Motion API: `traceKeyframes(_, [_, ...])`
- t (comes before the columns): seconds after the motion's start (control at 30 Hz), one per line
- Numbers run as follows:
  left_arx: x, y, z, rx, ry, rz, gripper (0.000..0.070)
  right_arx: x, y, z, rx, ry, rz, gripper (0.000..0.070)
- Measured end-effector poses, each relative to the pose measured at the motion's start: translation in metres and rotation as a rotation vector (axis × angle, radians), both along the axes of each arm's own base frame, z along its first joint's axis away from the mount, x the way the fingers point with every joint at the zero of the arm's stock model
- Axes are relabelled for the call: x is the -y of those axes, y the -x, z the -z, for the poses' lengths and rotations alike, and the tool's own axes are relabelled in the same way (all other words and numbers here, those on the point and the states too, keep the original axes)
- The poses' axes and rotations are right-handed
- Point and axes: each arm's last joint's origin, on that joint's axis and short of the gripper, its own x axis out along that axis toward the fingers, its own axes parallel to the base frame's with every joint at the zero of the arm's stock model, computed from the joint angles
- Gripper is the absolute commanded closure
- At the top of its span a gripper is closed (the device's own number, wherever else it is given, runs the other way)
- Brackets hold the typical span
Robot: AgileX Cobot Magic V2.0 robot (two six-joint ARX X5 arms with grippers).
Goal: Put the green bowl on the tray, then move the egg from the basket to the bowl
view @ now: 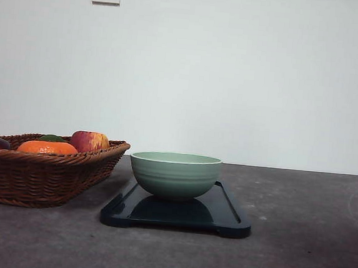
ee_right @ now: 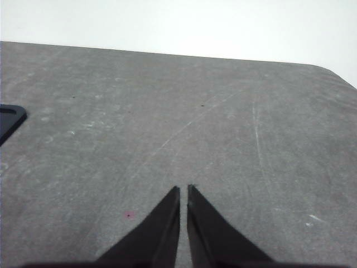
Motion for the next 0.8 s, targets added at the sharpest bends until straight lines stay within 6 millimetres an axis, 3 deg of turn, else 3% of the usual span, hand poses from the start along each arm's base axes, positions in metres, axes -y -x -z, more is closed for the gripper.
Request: traceKeyframes(0.8, [0.0000,0.0000,0.0000,0.000,0.000,0.000,0.0700,0.0000,0.0000,0.0000,0.000,0.000,0.000,0.0683])
